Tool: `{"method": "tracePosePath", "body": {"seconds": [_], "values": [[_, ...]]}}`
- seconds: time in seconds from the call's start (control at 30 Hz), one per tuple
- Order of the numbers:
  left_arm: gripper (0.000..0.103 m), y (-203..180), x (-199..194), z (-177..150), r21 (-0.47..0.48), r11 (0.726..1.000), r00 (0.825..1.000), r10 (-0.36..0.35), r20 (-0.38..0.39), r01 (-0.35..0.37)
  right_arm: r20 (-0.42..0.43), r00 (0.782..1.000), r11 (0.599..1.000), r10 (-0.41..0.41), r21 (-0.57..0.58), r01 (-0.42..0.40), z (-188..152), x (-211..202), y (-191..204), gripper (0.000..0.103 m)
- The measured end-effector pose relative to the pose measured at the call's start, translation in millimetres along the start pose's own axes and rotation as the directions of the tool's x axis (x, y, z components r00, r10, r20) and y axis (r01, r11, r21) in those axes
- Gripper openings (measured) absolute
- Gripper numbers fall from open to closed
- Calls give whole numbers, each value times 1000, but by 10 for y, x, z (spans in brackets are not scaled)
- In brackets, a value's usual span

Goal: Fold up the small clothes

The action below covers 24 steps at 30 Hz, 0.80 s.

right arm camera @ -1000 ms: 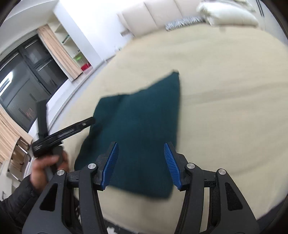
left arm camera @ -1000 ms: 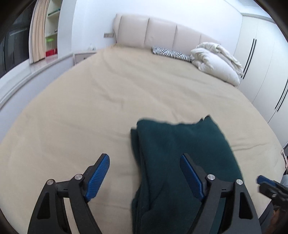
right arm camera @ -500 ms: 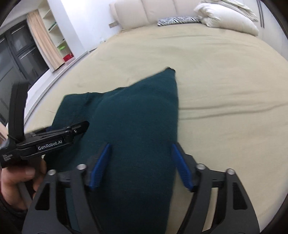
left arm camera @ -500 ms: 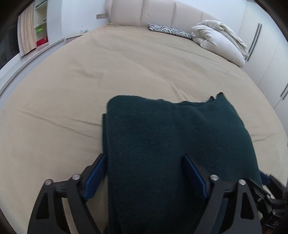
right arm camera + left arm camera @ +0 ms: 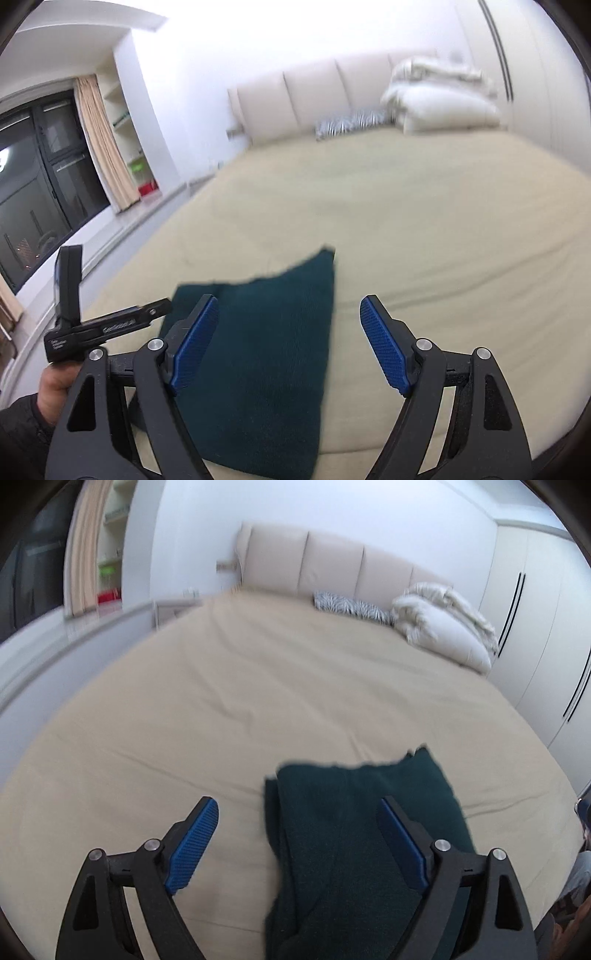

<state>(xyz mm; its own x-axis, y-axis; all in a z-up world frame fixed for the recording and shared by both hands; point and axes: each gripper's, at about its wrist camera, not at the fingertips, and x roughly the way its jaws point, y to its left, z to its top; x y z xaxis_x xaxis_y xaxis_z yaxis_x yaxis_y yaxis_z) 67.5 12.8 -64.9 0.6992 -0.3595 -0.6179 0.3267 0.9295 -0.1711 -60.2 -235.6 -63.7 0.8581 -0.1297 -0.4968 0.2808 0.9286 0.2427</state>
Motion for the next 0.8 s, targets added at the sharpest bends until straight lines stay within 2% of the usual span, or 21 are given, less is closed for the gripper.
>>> {"method": "tracePosePath", "body": {"seconds": [0.03,0.1,0.13,0.17,0.23,0.27,0.33,0.4,0.47,0.5,0.53,0.6,0.7,0.8], "values": [[101,-13,-125,46,8,1000,999,14,40,-15,38,999,1000,-11,-13,12,45,-109,36,79],[103,-44,-492,125,27,998,985,46,166,-51,153,988,998,-37,-38,43,169,-432,140,87],[103,-49,-630,152,34,997,976,62,209,-70,204,978,998,-46,-42,56,212,-548,185,98],[103,-64,-790,194,41,994,963,83,257,-96,271,961,996,-57,-45,72,264,-693,240,103],[103,-122,-1072,259,50,988,936,125,329,-149,372,926,995,-68,-48,92,347,-927,330,103],[103,-153,-1229,304,52,982,916,149,372,-181,421,904,993,-77,-51,108,405,-1045,388,103],[103,-196,-1483,360,46,977,878,167,448,-210,453,890,992,-60,-68,102,519,-1190,459,103],[103,-228,-1780,418,29,973,836,180,518,-228,451,892,993,-25,-92,74,635,-1290,517,103],[103,-255,-1956,478,54,971,823,166,543,-232,460,888,994,17,-102,34,734,-1412,559,103],[103,-271,-2003,489,78,971,826,150,543,-227,471,881,994,33,-103,17,764,-1495,600,103],[103,-268,-2031,506,99,970,836,138,532,-223,484,874,995,45,-102,6,790,-1546,612,103],[103,-285,-2018,518,124,958,857,167,487,-257,491,869,994,62,-107,-11,834,-1642,630,103],[103,-306,-1951,471,149,958,877,153,455,-244,468,879,993,92,-113,-43,870,-1690,653,103],[103,-272,-1692,412,120,968,918,166,361,-222,432,896,990,101,-133,-48,836,-1636,688,103]]}}
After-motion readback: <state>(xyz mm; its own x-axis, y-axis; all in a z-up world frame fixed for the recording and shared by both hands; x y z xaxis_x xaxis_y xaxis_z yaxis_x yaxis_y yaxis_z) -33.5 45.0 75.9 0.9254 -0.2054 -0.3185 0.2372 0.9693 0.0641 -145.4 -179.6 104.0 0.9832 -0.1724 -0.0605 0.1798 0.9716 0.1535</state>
